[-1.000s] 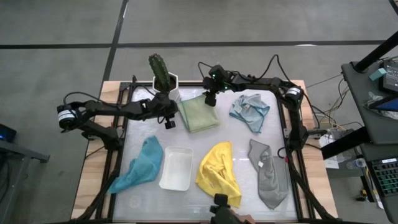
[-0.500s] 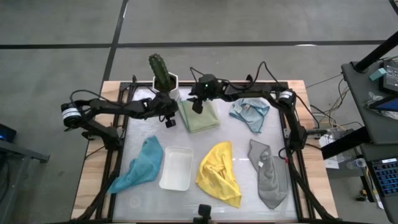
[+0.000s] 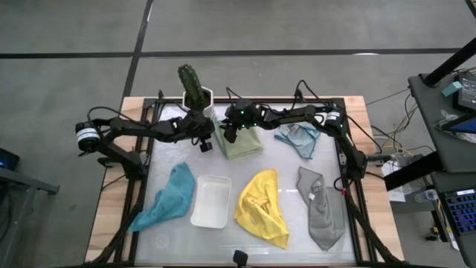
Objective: Fold microfiber towels
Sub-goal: Fold the green microfiber towel
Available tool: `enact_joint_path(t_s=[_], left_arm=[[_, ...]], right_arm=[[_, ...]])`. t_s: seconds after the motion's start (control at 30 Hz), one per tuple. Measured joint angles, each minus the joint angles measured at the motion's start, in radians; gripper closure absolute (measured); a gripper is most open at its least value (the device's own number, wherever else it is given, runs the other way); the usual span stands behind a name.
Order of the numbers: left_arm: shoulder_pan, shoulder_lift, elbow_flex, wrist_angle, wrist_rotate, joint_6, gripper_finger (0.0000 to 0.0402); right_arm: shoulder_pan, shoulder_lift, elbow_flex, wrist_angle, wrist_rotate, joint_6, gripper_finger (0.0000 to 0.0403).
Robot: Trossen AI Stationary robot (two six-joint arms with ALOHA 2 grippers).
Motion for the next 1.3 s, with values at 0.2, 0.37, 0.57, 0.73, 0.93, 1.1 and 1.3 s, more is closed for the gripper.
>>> enact_joint_path(t_s=[0.2, 0.37, 0.57, 0.73, 0.93, 1.1, 1.3], left_arm=[[-0.01, -0.049, 0.0, -0.002, -0.002, 0.0, 0.0343], [-0.043, -0.139, 0.007, -0.066, -0.005, -0.016, 0.0343], [-0.09, -0.293, -0.002, -0.089, -0.01, -0.047, 0.0343], [-0.091, -0.406, -0.021, -0.099, -0.015, -0.023, 0.0343], [-0.091, -0.534, -0.045, -0.097, -0.031, 0.042, 0.0343], [-0.091, -0.605, -0.07, -0.098, -0.036, 0.057, 0.0343], [-0.091, -0.62, -0.08, -0.106, -0.036, 0.057, 0.0343]], right_arm=[[0.009, 0.001, 0.003, -0.005, 0.002, 0.007, 0.0295], [0.038, 0.003, 0.067, -0.14, 0.068, 0.002, 0.0306], [0.052, 0.016, 0.246, -0.467, 0.179, 0.059, 0.0318], [0.053, 0.073, 0.399, -0.618, 0.175, 0.096, 0.03], [0.07, 0.18, 0.536, -0.734, 0.181, 0.173, 0.0257], [0.066, 0.248, 0.651, -0.845, 0.187, 0.208, 0.0232], [0.068, 0.285, 0.712, -0.862, 0.222, 0.208, 0.0227]])
